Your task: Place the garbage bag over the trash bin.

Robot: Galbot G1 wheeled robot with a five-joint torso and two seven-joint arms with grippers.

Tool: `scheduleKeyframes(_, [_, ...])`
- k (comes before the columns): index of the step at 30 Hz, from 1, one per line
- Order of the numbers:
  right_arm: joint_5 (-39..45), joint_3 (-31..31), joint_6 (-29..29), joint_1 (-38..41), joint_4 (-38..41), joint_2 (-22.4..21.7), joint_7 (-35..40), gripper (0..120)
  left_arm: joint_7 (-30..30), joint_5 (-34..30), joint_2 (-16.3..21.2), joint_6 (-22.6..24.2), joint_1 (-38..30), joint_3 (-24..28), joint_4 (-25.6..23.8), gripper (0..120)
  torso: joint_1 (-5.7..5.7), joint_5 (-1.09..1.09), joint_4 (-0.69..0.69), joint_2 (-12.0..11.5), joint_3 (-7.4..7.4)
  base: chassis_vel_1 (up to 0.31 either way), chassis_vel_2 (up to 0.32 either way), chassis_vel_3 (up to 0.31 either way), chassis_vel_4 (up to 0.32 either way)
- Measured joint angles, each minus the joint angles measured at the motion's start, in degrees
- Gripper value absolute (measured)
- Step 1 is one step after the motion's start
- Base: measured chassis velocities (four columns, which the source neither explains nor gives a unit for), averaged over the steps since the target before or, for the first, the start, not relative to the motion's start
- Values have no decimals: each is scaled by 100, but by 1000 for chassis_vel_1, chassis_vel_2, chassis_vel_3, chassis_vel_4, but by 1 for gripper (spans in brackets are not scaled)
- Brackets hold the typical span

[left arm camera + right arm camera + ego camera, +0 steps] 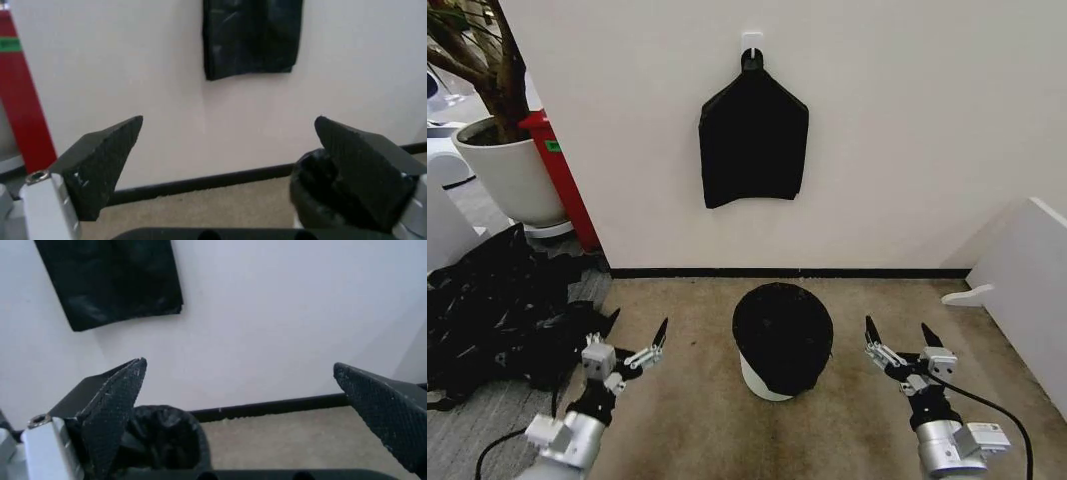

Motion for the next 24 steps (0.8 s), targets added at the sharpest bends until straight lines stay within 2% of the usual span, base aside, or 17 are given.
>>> scheduleKeyframes(4, [14, 6, -12, -150, 108, 91, -122, 100, -59, 190, -80, 261, 140, 103, -288, 100, 0, 1, -1, 0, 0, 0, 0, 0, 0])
scheduleKeyframes(16, [149, -32, 45, -408, -16, -12, -346, 100, -394, 207, -116, 860, 116, 82, -382, 100, 0, 0, -1, -1, 1, 0, 0, 0, 0])
scheduleKeyframes(24, [223, 29, 103, -393, -123, -106, -383, 100, -430, 190, -191, 843, 158, 78, -403, 100, 0, 1, 0, -1, 1, 0, 0, 0, 0])
